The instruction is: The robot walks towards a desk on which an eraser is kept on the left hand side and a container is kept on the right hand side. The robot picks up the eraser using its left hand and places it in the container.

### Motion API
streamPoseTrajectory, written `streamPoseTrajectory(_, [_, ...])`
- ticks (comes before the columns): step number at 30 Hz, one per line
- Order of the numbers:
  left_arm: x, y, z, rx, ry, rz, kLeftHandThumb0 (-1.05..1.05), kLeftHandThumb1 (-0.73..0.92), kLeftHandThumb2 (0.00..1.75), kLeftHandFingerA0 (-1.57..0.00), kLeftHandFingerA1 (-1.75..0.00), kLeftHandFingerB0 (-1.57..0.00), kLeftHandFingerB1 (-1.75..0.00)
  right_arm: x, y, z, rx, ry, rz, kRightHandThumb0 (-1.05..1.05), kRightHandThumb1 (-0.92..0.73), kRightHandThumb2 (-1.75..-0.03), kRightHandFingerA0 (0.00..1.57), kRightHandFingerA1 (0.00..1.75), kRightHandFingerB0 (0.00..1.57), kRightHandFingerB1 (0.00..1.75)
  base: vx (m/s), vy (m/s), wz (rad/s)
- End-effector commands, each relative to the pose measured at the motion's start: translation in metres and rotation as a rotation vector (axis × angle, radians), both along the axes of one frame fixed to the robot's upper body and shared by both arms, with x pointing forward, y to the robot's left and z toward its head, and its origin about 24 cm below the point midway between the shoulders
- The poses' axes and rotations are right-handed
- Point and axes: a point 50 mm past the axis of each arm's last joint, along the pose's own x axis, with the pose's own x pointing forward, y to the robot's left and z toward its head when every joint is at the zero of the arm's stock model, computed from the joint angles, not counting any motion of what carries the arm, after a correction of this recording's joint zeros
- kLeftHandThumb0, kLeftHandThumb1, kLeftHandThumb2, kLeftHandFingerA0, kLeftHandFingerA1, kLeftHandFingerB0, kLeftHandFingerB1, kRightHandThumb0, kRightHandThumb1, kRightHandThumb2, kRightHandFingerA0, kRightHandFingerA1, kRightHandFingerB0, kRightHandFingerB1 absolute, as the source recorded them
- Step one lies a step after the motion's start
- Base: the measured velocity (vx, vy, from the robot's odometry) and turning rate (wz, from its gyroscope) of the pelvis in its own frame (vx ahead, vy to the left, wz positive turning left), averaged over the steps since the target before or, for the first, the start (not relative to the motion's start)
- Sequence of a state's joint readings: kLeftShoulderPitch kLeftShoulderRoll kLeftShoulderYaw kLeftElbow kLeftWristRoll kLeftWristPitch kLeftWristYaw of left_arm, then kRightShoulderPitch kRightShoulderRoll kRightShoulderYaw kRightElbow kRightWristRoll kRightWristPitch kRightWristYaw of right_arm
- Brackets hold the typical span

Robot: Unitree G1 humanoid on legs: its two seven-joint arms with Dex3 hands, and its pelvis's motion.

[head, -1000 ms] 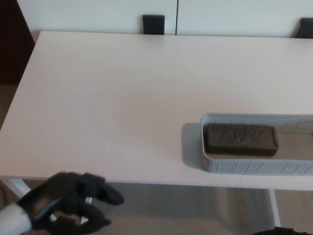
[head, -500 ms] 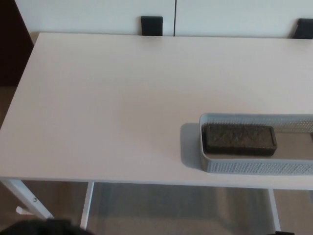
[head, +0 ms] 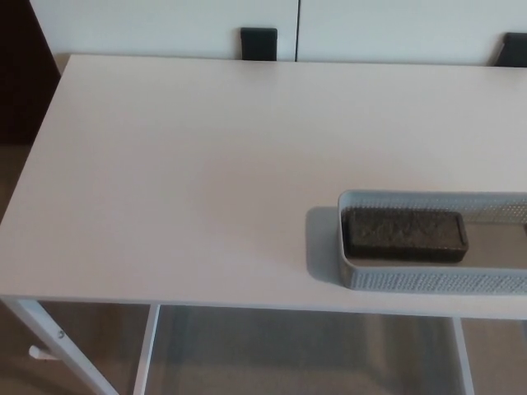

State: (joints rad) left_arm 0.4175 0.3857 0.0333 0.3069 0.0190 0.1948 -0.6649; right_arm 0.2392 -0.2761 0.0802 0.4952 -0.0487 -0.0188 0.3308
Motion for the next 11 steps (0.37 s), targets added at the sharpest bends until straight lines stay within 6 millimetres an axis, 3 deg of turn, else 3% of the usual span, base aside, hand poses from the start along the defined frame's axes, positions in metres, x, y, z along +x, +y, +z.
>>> streamPoseTrajectory(1, [-0.0119,0.0214,-0.0288,0.318,-0.134,0.011,-0.86,0.80,0.64,-0.17,-0.35,-0.19,-0.29,-0.0093,-0.0154,0.0022,-0.045,-0.033,-0.016,-0.44,-0.59,-0.57,0.48,0.43,0.43,0.38,0.00,0.000,0.00])
streamPoseTrajectory(11, [-0.0169,0.0192,-0.0286,0.353,-0.175,-0.043,-0.87,0.80,0.65,-0.19,-0.33,-0.19,-0.28,-0.0140,-0.0176,0.0035,-0.049,-0.031,-0.030,-0.42,-0.59,-0.58,0.46,0.44,0.43,0.38,0.00,0.000,0.00])
